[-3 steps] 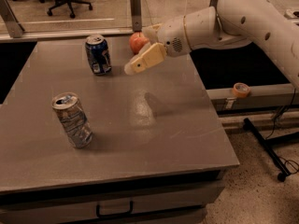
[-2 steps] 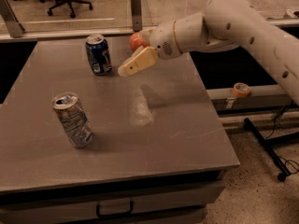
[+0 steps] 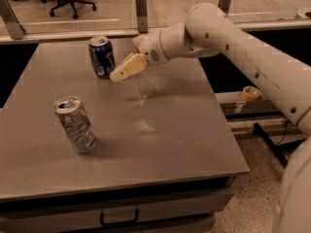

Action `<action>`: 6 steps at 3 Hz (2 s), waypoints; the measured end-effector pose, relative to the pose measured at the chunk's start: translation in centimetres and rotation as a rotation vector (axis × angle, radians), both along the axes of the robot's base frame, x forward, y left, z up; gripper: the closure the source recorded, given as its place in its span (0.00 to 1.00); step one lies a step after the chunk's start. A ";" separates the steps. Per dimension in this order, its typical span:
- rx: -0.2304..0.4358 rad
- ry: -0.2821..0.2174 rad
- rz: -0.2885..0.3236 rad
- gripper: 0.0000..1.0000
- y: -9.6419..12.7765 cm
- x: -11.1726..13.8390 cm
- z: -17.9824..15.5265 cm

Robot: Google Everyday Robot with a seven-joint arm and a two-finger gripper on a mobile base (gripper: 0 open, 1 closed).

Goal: Move pepsi can near redbull can

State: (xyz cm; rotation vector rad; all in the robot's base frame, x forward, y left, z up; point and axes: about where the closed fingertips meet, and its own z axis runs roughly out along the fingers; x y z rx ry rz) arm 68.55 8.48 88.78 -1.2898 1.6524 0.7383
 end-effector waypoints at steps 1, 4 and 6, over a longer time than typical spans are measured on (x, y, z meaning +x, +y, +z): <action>0.028 0.005 0.041 0.00 2.8 1.8 -1.1; 0.140 -0.007 0.166 0.63 7.9 4.2 -1.8; 0.183 0.011 0.162 1.00 3.3 -2.2 2.1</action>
Offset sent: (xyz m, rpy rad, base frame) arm 0.0571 0.0883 -0.0193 0.1085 -0.0224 0.1484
